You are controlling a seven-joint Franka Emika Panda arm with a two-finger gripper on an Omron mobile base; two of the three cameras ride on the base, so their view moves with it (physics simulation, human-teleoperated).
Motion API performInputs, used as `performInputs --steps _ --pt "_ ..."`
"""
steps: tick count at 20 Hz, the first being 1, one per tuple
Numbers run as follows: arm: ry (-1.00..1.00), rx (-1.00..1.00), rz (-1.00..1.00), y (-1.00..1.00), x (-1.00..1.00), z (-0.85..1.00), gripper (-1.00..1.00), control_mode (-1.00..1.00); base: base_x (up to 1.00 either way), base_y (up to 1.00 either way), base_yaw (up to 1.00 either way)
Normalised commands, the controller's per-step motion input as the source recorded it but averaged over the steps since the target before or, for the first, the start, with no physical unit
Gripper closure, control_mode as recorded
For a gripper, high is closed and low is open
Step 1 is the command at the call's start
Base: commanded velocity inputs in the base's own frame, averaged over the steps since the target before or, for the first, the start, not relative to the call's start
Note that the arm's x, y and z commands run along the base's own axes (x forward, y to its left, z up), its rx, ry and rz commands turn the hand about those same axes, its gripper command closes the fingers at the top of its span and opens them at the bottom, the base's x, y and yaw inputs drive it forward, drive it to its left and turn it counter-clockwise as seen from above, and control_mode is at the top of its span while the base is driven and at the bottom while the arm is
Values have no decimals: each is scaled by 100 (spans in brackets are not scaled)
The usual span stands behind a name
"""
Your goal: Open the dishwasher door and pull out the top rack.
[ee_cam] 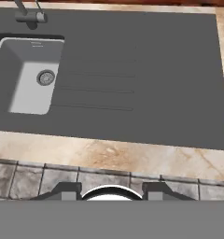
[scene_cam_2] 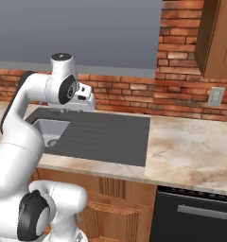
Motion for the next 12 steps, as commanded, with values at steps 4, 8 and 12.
performInputs --steps 4,8,12 --pt "0 0 0 0 0 0 -100 100 0 0 0" --pt "0 0 0 0 0 0 -100 100 0 -11 -9" --pt "0 0 0 0 0 0 -100 100 0 -20 -24"
